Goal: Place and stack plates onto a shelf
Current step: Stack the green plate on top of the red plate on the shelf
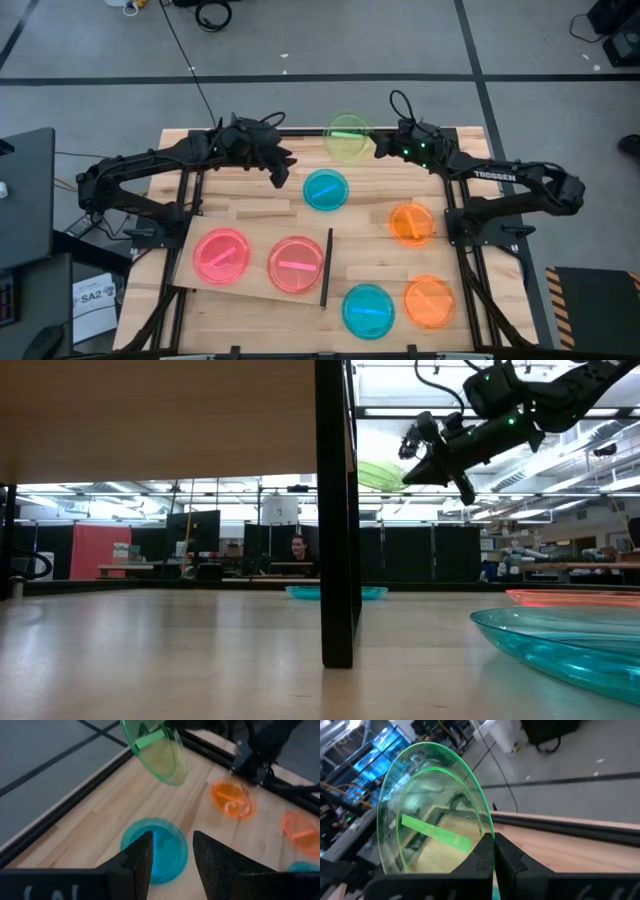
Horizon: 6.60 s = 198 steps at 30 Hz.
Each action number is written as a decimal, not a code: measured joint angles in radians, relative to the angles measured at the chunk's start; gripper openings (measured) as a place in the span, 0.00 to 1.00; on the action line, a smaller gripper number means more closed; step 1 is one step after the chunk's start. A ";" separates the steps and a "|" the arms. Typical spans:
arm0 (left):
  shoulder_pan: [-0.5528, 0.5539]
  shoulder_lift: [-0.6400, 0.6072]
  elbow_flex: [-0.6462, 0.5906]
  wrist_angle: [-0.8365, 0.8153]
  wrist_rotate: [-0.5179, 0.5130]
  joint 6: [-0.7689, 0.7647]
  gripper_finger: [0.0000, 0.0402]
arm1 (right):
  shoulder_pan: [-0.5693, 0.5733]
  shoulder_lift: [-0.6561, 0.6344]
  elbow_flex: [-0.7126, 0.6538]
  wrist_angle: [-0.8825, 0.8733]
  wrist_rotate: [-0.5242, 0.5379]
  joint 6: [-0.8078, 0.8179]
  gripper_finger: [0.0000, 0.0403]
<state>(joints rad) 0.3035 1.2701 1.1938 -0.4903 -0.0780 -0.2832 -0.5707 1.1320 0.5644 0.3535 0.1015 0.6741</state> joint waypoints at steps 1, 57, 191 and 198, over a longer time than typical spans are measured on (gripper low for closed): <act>0.000 0.000 0.000 0.010 -0.010 -0.002 0.36 | 0.017 0.000 0.000 0.009 0.035 -0.007 0.02; -0.036 0.172 0.000 0.210 -0.453 -0.073 0.34 | 0.388 0.323 0.076 0.559 0.638 -0.387 0.02; -0.390 -0.243 0.000 -1.079 0.415 -0.623 0.02 | 0.366 -0.137 0.075 -0.019 0.447 -0.535 0.36; -0.415 -0.193 0.000 -1.080 0.386 -0.623 0.02 | 0.366 -0.137 0.075 -0.019 0.447 -0.535 0.36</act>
<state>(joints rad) -0.1115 1.0775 1.1934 -1.5702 0.3075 -0.9062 -0.2043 0.9955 0.6395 0.3344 0.5480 0.1390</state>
